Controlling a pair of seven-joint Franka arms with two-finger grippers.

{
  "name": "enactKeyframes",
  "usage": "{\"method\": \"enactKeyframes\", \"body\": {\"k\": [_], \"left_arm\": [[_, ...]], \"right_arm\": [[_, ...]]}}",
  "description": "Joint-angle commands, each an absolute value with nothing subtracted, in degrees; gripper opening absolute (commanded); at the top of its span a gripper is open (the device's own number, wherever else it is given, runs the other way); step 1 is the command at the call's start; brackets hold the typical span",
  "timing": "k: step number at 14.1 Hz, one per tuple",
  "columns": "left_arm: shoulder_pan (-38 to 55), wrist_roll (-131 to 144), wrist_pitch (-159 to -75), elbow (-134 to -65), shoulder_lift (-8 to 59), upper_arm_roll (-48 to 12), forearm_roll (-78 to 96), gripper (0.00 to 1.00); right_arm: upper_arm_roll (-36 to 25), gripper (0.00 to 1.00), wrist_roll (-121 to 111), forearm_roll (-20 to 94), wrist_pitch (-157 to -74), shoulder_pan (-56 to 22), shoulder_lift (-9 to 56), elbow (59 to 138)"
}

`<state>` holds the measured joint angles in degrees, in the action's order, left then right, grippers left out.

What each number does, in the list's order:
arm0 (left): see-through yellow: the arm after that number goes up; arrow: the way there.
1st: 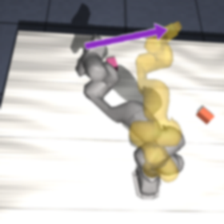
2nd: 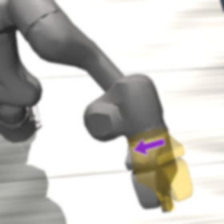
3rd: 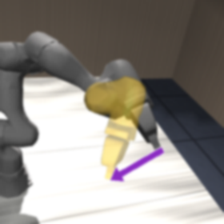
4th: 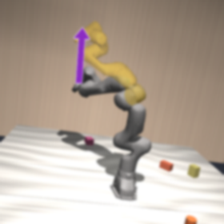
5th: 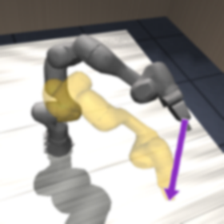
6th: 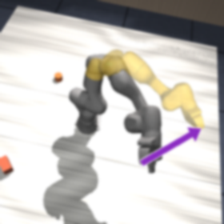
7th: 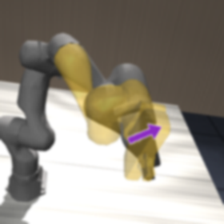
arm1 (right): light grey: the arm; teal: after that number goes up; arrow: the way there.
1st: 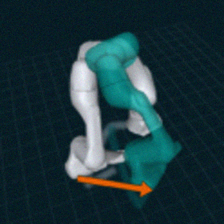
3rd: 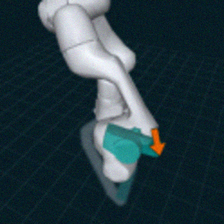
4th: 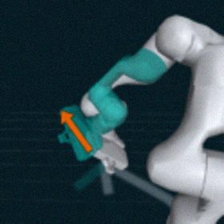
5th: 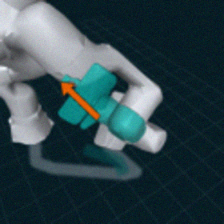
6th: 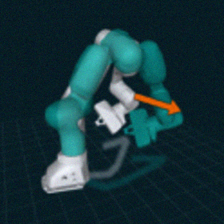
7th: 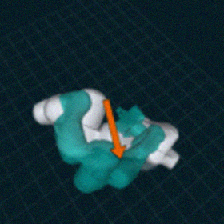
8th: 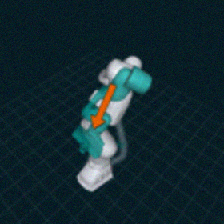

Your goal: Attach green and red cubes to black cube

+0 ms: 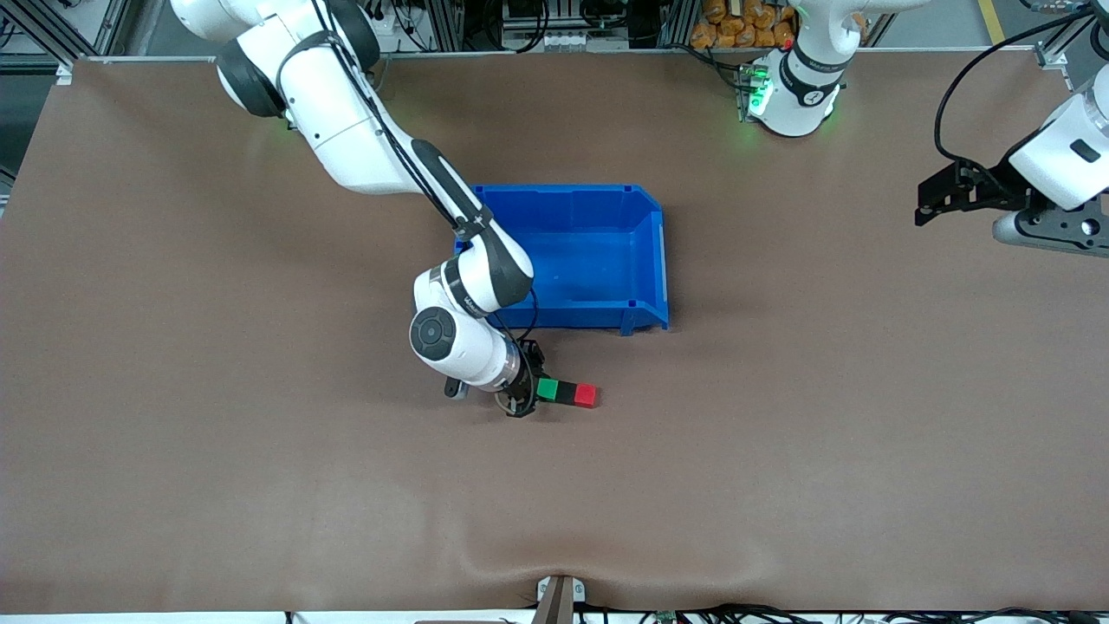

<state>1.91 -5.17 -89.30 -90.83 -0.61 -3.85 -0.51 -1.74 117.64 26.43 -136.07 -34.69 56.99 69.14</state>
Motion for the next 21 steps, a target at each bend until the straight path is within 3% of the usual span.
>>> {"method": "enactKeyframes", "body": {"k": [1,6,16,21], "left_arm": [[2.38,-5.89,-87.10,-89.03,0.26,-4.21,-1.32,1.00],[2.64,-2.02,-87.19,-88.77,0.70,-4.40,-1.23,1.00],[2.20,-9.67,-89.03,-88.33,1.67,-4.30,-1.32,1.00],[2.72,-9.58,-89.30,-88.33,1.85,-4.39,-1.32,1.00]], "right_arm": [[-2.46,1.00,117.95,24.79,-135.44,-34.90,57.75,67.24],[-2.72,1.00,117.69,24.17,-133.69,-33.23,55.55,67.32],[-2.99,1.00,107.51,24.08,-120.24,-24.71,50.71,65.05],[-5.01,1.00,102.04,22.85,-119.62,-24.08,48.78,64.78]]}}
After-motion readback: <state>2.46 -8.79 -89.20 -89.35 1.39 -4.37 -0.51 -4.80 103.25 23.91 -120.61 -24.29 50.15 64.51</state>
